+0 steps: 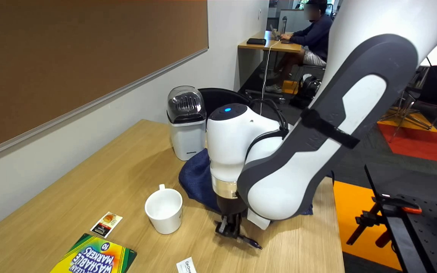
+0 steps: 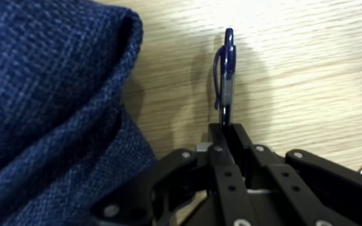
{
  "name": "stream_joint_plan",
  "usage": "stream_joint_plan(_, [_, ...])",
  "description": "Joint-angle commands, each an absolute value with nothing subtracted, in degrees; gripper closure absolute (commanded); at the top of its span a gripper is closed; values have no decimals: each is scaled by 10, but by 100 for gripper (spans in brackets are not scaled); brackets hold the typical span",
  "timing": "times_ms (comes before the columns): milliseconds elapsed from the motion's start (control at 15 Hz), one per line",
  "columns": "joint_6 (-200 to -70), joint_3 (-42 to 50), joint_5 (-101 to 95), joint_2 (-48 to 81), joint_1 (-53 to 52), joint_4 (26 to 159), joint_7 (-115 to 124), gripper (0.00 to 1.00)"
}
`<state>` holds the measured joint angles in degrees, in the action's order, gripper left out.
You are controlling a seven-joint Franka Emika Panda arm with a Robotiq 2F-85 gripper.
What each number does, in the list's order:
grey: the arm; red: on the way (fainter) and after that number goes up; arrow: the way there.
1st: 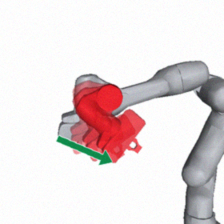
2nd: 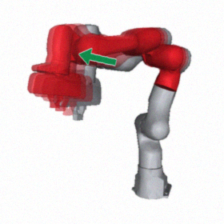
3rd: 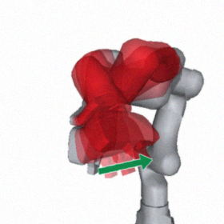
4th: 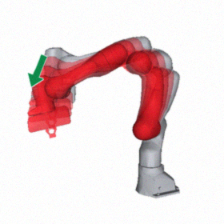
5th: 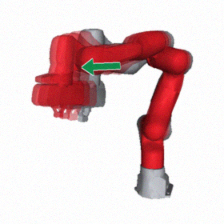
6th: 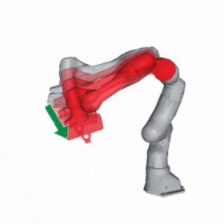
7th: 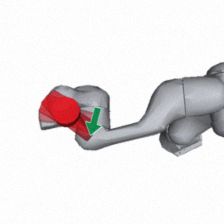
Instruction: Put the pen into the mug.
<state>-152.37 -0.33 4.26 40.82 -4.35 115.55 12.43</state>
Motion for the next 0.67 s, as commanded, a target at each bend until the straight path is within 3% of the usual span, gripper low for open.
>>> stream_joint_plan(0, [-1530,16,32,352,-63,1192,131,97])
stream_joint_plan(600, [-1510,34,-3,279,-62,1195,125,97])
